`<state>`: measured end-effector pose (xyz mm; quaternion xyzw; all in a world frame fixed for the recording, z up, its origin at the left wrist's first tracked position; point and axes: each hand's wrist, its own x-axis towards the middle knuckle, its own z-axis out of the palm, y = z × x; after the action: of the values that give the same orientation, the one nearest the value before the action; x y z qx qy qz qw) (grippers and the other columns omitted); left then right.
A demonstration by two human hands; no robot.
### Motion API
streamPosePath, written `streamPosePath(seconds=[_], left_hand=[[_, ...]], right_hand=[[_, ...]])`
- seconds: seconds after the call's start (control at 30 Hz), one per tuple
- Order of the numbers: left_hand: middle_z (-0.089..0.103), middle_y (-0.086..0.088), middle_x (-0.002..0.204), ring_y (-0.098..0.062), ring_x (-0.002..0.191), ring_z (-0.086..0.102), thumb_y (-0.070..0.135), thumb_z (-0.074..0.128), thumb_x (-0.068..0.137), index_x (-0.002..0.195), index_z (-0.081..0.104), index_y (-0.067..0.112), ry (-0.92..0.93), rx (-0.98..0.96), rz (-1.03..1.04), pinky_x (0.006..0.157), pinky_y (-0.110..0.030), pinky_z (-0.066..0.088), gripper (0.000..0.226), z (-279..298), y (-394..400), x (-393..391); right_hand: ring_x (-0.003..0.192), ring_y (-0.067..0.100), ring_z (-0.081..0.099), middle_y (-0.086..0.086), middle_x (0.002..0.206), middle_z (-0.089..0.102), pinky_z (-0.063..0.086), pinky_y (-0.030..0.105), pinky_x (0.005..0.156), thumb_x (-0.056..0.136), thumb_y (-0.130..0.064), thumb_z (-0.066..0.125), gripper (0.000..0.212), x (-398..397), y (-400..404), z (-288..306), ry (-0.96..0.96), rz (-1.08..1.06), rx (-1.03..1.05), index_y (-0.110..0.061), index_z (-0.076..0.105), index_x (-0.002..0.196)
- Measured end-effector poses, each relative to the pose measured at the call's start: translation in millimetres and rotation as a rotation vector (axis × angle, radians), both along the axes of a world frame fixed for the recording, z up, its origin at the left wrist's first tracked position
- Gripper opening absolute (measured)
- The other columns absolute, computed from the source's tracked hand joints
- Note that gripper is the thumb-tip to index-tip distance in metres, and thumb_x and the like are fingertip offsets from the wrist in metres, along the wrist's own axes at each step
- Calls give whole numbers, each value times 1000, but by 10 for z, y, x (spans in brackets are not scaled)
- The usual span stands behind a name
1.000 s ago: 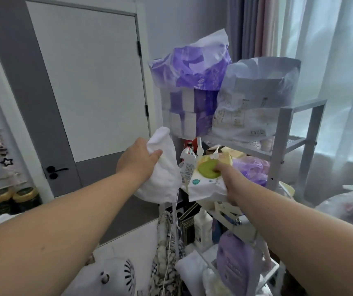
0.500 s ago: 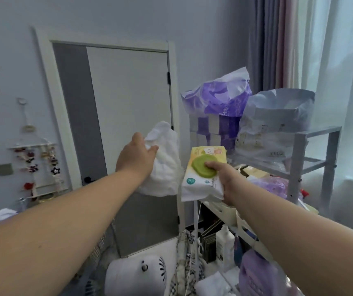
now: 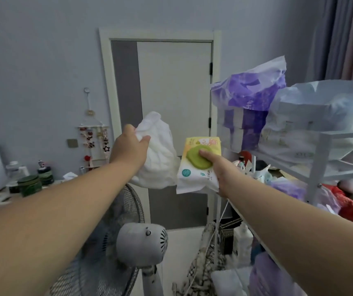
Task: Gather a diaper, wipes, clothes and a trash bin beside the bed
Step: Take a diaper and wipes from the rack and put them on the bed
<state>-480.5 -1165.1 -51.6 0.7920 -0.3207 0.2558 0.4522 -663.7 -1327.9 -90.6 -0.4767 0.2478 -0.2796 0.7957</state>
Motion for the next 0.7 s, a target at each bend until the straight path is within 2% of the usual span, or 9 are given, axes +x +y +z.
streamPosePath(seconds=[0.03,0.1,0.3,0.47,0.57,0.7], left_hand=[[50,7,79,-24,72,52,44,58,92,96,43,19,3,-4,17,58,-34,35,29,-41,27,-45],[50,9,78,-22,70,51,45,59,91,95,43,20,21,-8,34,57,-34,33,29,-164,100,-129],[58,-1,92,-26,80,53,44,59,92,102,47,17,70,17,74,67,-35,37,31,-409,353,-233],[55,-1,93,-26,83,52,43,60,92,102,47,15,115,-29,168,69,-35,35,32,-451,829,-148],[54,0,96,-24,84,51,43,60,92,103,48,15,145,-69,216,69,-33,34,32,-459,1209,-70],[56,-1,97,-24,85,53,44,60,91,102,49,14,165,-96,280,70,-33,36,33,-517,1866,22]], right_hand=[[86,41,75,21,101,76,61,55,78,79,-24,83,52,-12,4,-29,12,12,-7,-9,59,122],[87,40,75,20,102,76,60,56,80,78,-24,84,53,-39,32,-121,44,36,-24,-10,59,122],[91,42,74,20,107,75,56,62,87,76,-26,85,59,-52,156,-370,132,85,-46,-11,57,126],[93,38,75,17,107,76,56,60,88,79,-29,82,51,87,454,-401,146,181,-71,-14,58,122],[92,37,75,16,106,76,59,57,82,82,-28,80,46,219,724,-349,109,236,-81,-14,58,120],[89,36,76,17,105,77,62,51,66,84,-28,78,44,460,1270,-284,71,349,-72,-14,59,121]])
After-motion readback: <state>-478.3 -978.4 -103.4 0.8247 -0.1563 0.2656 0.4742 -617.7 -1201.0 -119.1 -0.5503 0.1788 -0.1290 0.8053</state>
